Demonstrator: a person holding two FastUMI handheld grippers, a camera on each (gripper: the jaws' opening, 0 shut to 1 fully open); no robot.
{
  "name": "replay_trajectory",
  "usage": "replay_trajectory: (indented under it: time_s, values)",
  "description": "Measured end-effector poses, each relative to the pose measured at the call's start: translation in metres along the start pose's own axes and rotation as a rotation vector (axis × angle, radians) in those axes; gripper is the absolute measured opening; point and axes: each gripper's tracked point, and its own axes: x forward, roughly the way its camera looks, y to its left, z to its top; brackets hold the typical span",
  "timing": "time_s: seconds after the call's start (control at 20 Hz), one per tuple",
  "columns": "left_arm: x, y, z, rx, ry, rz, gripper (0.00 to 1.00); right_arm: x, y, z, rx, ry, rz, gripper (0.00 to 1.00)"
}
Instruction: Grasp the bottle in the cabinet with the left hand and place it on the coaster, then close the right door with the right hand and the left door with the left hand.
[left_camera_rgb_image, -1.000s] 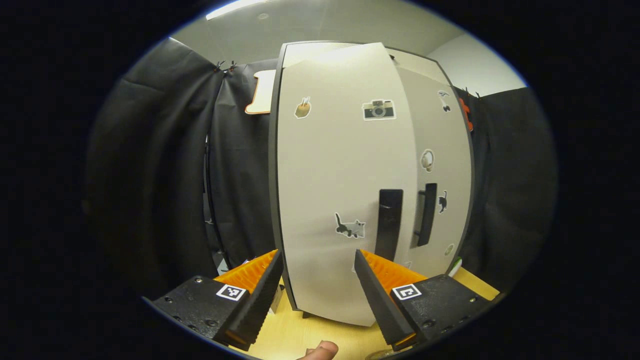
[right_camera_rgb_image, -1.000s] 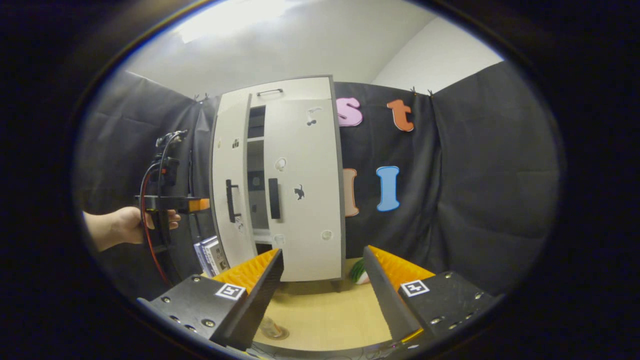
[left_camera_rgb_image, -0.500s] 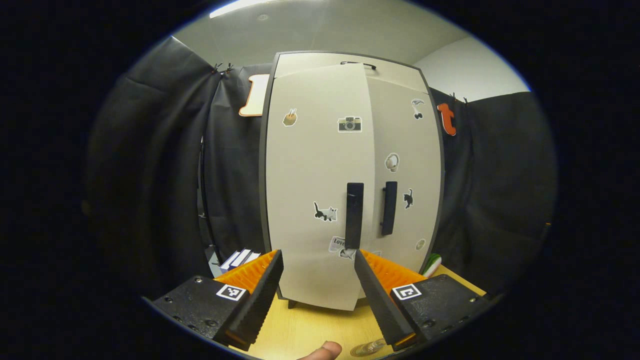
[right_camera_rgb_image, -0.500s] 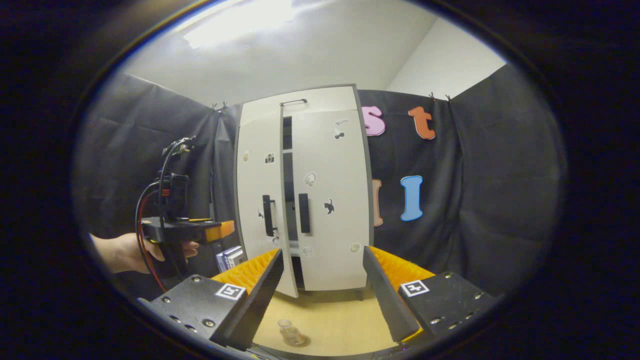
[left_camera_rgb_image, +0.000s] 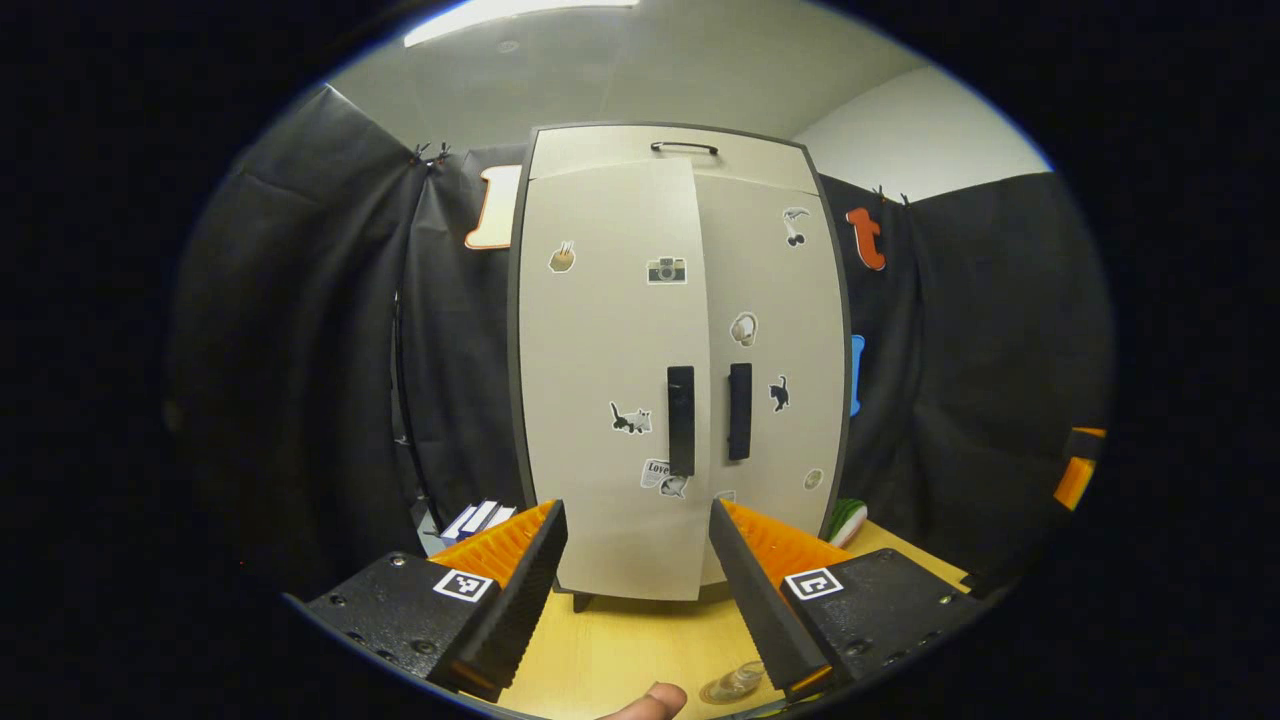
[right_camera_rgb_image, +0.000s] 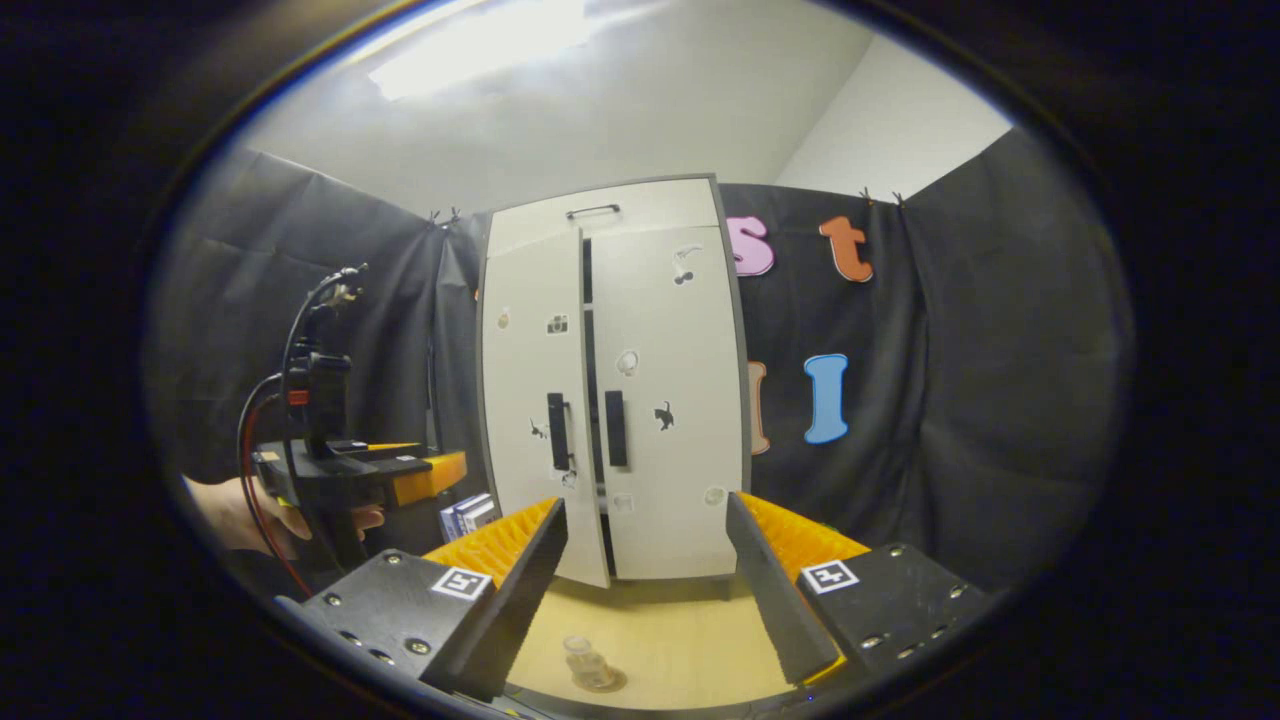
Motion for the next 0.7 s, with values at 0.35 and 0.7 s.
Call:
replay_trajectory:
  time_s: [0.35, 0.7]
  values:
    - [-0.002, -0.015, 0.003, -0.001, 0.006, -0.034, 0.91, -0.005, -0.005, 0.009, 0.021, -0.030, -0.050, 0.97]
    - [-0.002, -0.027, -0.011, -0.033, 0.038, -0.064, 0.91, -0.002, -0.005, 0.008, -0.007, -0.024, -0.059, 0.97]
